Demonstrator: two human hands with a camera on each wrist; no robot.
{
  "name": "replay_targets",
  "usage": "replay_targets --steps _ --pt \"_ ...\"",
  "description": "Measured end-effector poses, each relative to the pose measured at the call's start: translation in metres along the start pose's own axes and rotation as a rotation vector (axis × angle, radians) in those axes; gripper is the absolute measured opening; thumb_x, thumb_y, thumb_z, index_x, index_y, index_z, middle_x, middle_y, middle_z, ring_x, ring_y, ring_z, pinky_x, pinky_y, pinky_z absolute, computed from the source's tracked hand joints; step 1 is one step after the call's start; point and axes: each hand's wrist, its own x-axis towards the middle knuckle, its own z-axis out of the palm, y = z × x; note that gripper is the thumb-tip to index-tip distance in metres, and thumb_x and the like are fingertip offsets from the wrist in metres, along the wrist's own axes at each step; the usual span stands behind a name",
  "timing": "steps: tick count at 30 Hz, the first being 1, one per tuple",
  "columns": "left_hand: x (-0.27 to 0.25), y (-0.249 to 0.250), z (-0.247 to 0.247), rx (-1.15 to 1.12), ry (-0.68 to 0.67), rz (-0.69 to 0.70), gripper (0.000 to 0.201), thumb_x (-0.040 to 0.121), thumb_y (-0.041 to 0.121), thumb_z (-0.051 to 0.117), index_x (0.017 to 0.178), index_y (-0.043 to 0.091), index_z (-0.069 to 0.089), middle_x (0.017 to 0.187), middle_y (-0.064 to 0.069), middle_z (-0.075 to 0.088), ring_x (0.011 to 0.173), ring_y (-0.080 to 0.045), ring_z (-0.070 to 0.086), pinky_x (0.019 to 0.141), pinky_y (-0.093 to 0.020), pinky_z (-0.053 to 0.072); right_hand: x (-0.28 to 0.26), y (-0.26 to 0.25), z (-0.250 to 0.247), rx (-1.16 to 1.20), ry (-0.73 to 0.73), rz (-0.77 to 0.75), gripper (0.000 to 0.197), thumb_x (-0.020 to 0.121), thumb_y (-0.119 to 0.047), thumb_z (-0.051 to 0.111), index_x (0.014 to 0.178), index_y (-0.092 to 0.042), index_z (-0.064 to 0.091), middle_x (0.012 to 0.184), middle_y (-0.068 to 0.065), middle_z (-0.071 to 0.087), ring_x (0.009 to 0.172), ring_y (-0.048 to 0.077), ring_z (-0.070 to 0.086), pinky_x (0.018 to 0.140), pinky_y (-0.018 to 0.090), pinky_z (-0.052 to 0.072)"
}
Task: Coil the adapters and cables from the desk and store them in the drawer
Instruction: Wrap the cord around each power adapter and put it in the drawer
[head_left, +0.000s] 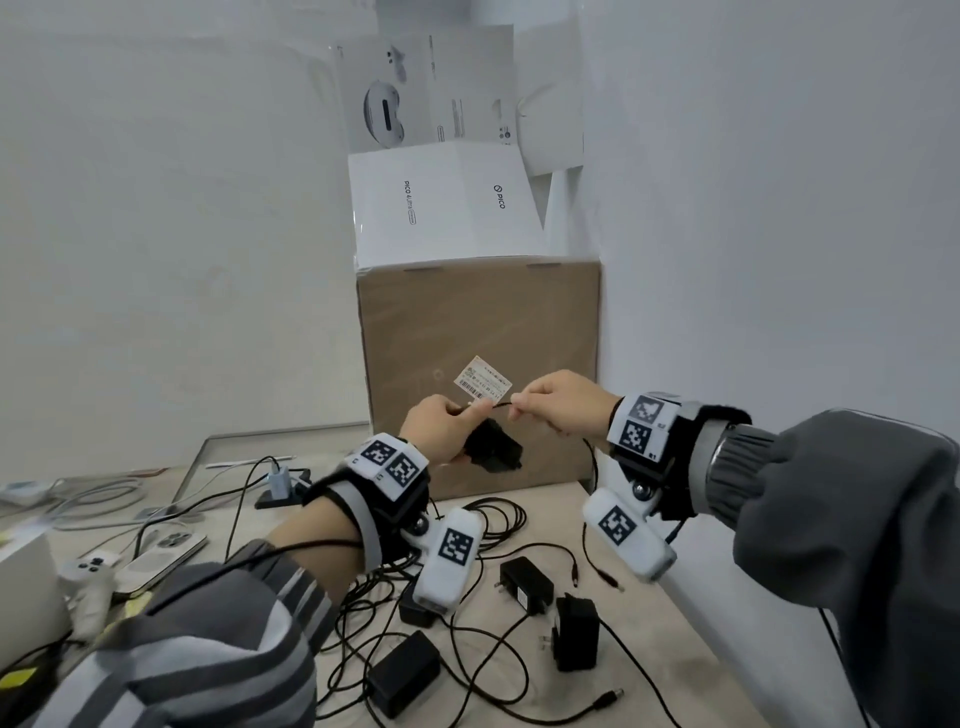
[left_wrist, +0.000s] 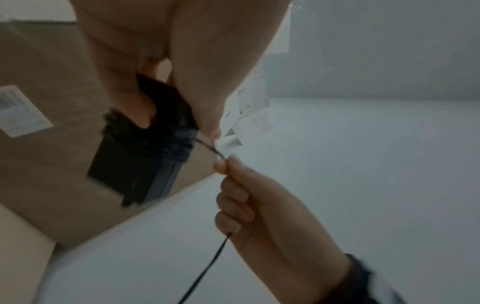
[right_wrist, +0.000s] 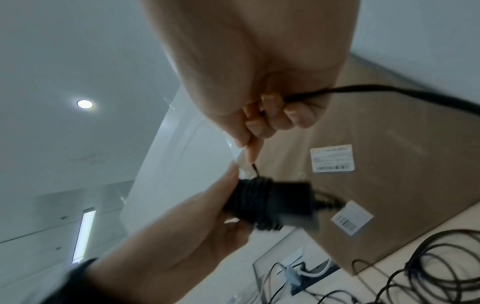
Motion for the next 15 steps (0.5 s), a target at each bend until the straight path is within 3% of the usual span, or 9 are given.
replay_targets --steps 3,7,11,13,15 --pt "0.010 -0.006 0.007 -0.434 0.175 -0.091 0.051 0.092 0.046 0.055 0.090 -0.004 0.067 0.084 -0.019 0.068 0.060 -0.018 0.065 0.046 -0.019 0.051 -0.005 -0.009 0.016 0.031 -0.018 -0.044 0.027 0.097 -0.018 0.046 0.093 -0.013 0.072 0.059 -0.009 0.049 0.041 -0.004 0.046 0.052 0.015 0.032" --pt "0.009 0.003 0.000 -0.963 0.279 -0.153 0.046 0.097 0.043 0.049 0.079 0.002 0.060 0.065 -0.007 0.062 0.055 -0.013 0.056 0.060 -0.024 0.049 -0.010 -0.008 0.036 0.091 -0.051 -0.098 0.031 0.100 -0.018 0.041 0.100 -0.007 0.070 0.061 -0.006 0.049 0.041 -0.004 0.044 0.048 0.011 0.033" --pt "0.001 0.013 -0.010 -1.151 0.158 -0.079 0.043 0.098 0.048 0.042 0.091 0.008 0.057 0.069 -0.005 0.051 0.049 -0.010 0.041 0.046 -0.018 0.035 -0.011 0.005 0.043 0.201 -0.081 -0.080 0.032 0.100 -0.027 0.045 0.085 -0.013 0.069 0.056 -0.006 0.047 0.044 0.004 0.040 0.049 0.018 0.035" --pt "-0.004 0.015 -0.011 -1.195 0.031 -0.055 0.044 0.097 0.051 0.041 0.096 0.010 0.057 0.062 0.000 0.048 0.044 -0.008 0.036 0.040 -0.017 0.030 -0.012 0.014 0.043 0.194 -0.117 -0.025 0.040 0.097 -0.040 0.048 0.071 -0.018 0.070 0.054 -0.005 0.046 0.046 0.006 0.039 0.049 0.018 0.034" --pt "-0.007 0.014 -0.011 -1.122 -0.118 -0.045 0.046 0.095 0.056 0.041 0.090 0.014 0.059 0.054 0.003 0.043 0.041 -0.007 0.032 0.037 -0.016 0.027 -0.010 0.022 0.042 0.113 -0.115 0.017 0.043 0.091 -0.048 0.053 0.061 -0.022 0.068 0.052 -0.005 0.045 0.046 0.007 0.038 0.050 0.020 0.033"
